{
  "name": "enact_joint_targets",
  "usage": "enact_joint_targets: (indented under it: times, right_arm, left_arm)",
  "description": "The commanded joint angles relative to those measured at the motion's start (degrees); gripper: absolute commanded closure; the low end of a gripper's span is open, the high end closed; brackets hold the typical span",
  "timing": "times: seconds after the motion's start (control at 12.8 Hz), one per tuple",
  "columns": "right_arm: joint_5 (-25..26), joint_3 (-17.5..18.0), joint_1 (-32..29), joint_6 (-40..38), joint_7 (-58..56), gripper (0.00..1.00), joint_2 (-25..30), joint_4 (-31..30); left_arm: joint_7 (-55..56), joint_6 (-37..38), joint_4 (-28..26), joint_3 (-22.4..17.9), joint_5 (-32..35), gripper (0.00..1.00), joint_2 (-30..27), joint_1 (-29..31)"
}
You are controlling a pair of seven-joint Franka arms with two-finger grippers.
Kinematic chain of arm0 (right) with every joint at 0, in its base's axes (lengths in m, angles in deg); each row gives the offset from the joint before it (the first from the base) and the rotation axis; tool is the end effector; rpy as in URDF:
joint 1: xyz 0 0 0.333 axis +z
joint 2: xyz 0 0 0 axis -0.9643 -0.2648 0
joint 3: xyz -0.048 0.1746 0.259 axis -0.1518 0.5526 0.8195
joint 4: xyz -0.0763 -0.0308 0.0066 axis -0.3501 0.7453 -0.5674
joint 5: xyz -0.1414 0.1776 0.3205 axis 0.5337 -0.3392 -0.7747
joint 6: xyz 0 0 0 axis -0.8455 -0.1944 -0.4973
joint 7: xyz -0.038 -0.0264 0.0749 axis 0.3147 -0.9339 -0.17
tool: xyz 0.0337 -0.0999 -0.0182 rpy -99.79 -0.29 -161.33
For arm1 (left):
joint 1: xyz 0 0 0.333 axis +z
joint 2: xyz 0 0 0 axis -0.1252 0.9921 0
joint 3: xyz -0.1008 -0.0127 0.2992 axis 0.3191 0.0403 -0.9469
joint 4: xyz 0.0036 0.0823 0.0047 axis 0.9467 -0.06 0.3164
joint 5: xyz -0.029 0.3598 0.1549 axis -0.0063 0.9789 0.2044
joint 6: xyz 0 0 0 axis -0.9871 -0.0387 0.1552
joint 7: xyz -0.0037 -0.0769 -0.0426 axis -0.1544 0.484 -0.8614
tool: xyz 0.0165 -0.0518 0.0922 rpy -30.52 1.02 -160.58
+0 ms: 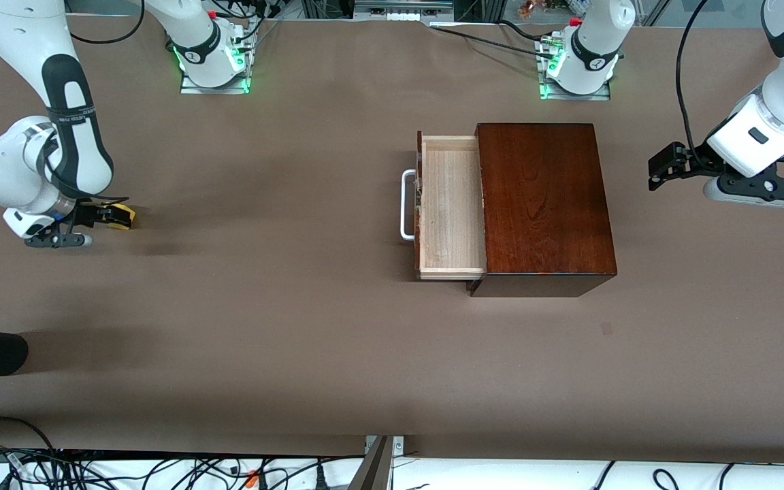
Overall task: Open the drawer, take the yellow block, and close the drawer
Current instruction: 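Lower the cube onto the table and open the right gripper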
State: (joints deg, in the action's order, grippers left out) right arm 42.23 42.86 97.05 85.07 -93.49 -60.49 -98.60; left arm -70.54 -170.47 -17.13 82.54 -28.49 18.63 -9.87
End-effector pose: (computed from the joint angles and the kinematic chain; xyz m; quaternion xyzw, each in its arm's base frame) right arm 0.5297 -0.1590 0.2231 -0.9988 -0.0206 0.0439 0.0041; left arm 0.5587 -0.0543 0.5700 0.9987 -0.0501 -0.0017 0.0043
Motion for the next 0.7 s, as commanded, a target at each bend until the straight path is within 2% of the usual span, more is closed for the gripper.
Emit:
enact_joint_targets:
  times: [0.0,0.16,0.47,0.62]
  right_arm:
    - [-1.2,-0.3,0.3,-10.5,-0.1,0.0,1.1,7.7]
    - [-0.9,-0.4,0.4,-18.3,2.0,0.0,1.2,14.4]
    - [-0.5,-0.5,0.4,-28.1,9.8,0.0,1.2,24.0]
    - [2.9,-0.3,0.6,-32.0,13.6,0.0,1.7,27.0]
  left_arm:
    - [-0.3,0.5,-0.1,0.7,-2.7,0.0,0.9,-0.9]
    - [-0.6,0.5,0.6,2.9,-9.4,0.0,2.5,-2.5]
    - [-0.7,-1.5,2.3,9.1,-9.9,0.0,7.2,-8.5]
    - [-3.8,-2.7,5.7,10.9,-9.9,0.0,11.1,-12.7]
